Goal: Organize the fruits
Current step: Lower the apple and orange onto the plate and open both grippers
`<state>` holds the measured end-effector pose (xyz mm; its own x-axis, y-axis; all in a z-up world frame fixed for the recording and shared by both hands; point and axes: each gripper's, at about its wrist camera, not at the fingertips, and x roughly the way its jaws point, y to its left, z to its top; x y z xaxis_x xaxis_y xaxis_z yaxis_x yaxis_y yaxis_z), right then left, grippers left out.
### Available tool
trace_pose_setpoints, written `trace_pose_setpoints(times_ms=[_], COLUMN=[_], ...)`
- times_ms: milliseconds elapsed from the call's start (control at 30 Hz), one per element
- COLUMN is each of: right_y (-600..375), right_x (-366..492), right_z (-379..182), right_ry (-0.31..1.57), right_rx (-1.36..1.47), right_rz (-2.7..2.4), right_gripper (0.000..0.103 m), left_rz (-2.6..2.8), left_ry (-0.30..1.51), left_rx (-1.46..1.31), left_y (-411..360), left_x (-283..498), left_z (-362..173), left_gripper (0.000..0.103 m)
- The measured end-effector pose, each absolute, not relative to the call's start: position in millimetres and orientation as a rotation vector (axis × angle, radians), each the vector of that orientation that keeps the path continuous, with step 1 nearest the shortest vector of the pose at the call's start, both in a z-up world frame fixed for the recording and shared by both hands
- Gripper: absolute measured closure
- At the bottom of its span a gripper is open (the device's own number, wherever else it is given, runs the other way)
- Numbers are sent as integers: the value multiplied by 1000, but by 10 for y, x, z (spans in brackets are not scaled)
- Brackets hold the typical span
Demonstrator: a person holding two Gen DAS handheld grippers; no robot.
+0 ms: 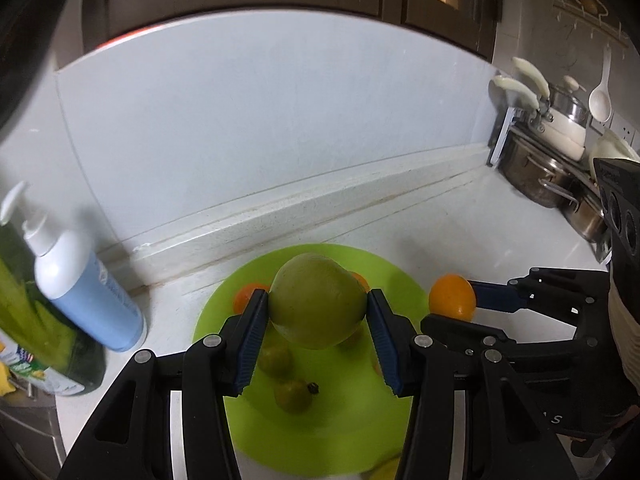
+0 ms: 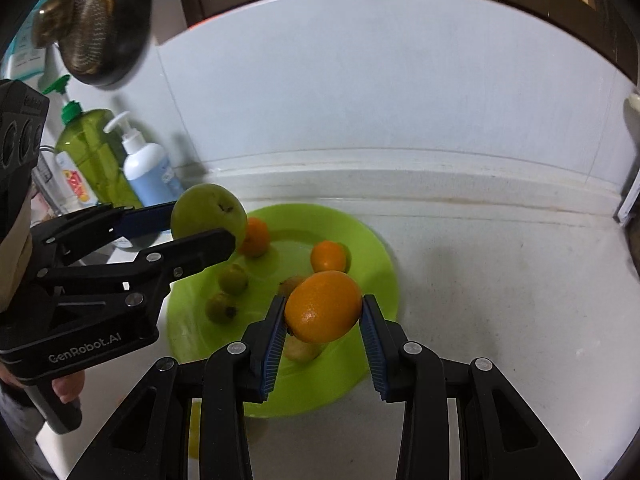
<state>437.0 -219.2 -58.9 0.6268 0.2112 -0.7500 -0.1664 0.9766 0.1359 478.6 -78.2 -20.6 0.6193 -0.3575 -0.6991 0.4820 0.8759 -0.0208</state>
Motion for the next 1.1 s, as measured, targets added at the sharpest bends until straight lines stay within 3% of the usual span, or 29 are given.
trace_pose_setpoints(times_ms=[533,1100], right_y=[-2110,-2085], right_x=[4662,4717], right_z=[-911,-988], right_ry=[940,952], right_rx=[69,69], right_rz=[218,225], right_gripper=[65,65], left_rz=[-508,-491], left_ry=[834,835], left_rx=[217,209], left_y=[-938,-860], left_x=[5091,5081], left_z=[-539,-529], left_gripper=[54,53])
